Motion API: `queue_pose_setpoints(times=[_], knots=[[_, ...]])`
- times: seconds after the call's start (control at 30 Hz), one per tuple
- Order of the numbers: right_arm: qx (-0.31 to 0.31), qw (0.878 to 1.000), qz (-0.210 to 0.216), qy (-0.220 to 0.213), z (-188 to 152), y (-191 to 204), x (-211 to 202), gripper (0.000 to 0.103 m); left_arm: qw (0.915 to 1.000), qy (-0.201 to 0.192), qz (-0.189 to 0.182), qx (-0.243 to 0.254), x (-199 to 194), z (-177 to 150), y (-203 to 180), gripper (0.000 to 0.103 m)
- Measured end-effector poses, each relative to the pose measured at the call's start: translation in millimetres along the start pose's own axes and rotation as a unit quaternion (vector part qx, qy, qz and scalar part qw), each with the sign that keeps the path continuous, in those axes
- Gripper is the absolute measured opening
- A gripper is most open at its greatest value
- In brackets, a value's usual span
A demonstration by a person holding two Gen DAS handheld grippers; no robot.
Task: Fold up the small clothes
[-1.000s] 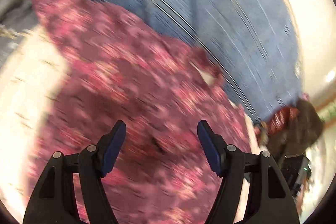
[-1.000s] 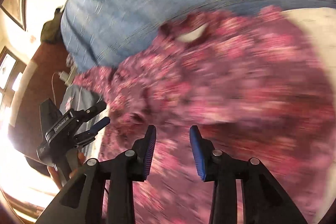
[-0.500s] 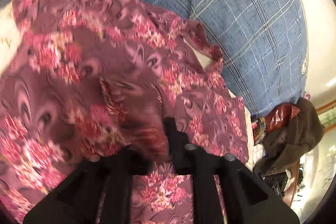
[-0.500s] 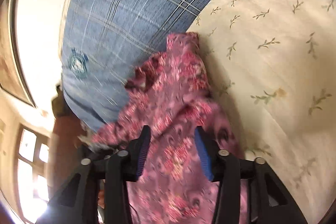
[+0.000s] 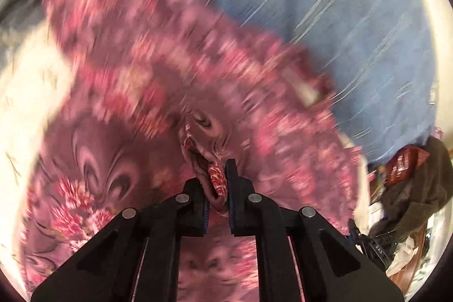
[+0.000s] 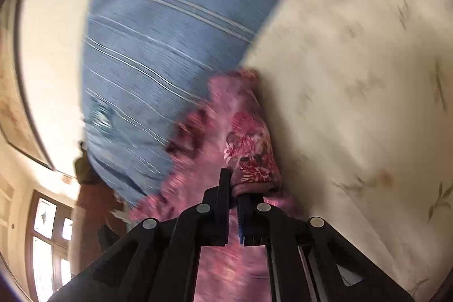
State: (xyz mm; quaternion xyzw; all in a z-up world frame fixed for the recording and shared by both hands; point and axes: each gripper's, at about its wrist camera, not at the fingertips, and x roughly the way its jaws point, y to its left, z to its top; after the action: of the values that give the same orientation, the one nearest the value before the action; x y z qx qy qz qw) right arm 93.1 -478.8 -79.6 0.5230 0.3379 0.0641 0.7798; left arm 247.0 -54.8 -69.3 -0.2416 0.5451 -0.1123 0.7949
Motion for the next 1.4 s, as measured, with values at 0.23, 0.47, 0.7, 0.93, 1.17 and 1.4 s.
queue_pose_setpoints(times=[0.23, 0.47, 0.7, 0.93, 1.17, 1.4], knots=[[-0.048, 0.999, 0.014, 0.004, -17, 27, -38, 0.018, 0.9975, -0.033, -0.062, -0.005, -60, -11, 17, 0.029], [-0.174, 0.983, -0.04, -0.033, -13, 90, -8, 0.034, 0.9971, -0.043, -0.029, 0.057, -47, -2, -28, 0.064], [-0.221, 0.966, -0.13, -0.009, -20, 65, 49, 0.029, 0.9948, -0.015, 0.023, 0.098, 5, -11, -33, 0.062], [-0.269, 0.953, -0.139, -0.03, -33, 67, 48, 0.038, 0.9961, -0.053, -0.014, 0.069, -50, 41, 14, 0.063], [-0.264, 0.956, -0.123, -0.034, -33, 65, 47, 0.039, 0.9864, -0.13, 0.096, -0.031, -119, 146, 130, 0.063], [-0.263, 0.958, -0.112, -0.034, -33, 64, 47, 0.042, 0.9749, -0.16, 0.083, -0.131, -142, 211, 205, 0.063]])
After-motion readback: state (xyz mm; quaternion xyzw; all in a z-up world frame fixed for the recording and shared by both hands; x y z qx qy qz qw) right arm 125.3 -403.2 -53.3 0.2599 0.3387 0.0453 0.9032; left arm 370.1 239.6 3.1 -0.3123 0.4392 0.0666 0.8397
